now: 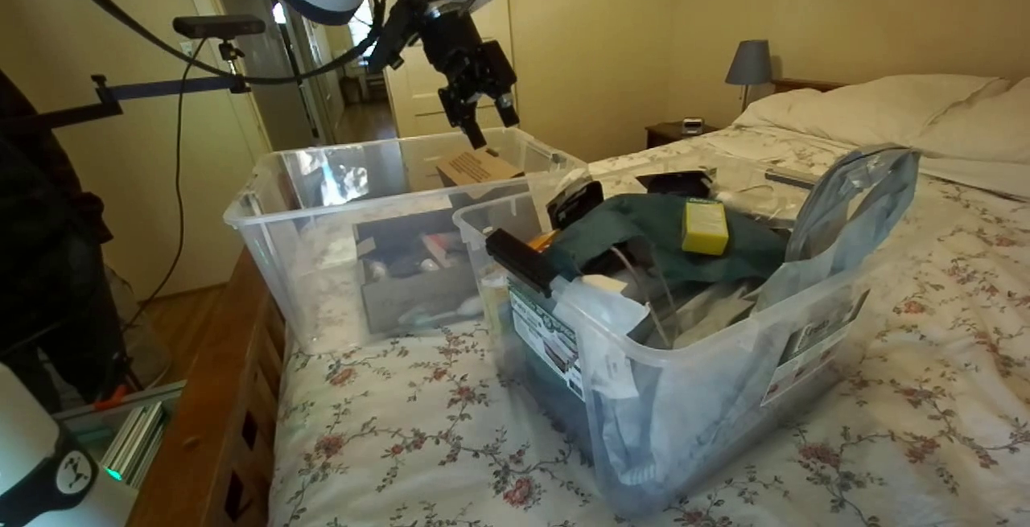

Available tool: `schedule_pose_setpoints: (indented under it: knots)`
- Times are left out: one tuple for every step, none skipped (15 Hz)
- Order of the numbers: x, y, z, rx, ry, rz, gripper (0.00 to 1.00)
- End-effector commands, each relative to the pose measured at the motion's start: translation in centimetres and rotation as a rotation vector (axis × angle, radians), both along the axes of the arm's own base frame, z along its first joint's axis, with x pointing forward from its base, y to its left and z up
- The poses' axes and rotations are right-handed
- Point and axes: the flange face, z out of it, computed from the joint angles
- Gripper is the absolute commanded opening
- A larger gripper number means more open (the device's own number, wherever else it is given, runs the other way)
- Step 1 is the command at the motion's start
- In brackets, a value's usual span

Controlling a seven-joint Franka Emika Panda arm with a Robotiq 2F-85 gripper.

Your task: Move two objects from the storage crate on the left, to the one on the right

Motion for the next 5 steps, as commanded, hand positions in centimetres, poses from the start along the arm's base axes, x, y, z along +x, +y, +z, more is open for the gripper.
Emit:
schedule_pose_setpoints:
  knots:
    - [-5.9, 4.9, -2.9, 0.083, 0.078, 0.159, 1.0]
    - [-7.3, 6.2, -3.8, 0.1, 0.096, 0.21, 1.0]
    - [-8.6, 7.4, -4.8, 0.113, 0.112, 0.263, 1.0]
    - [-6.4, 7.0, -3.8, 0.078, 0.086, 0.187, 1.0]
    - [-7.4, 7.7, -4.4, 0.079, 0.094, 0.204, 1.0]
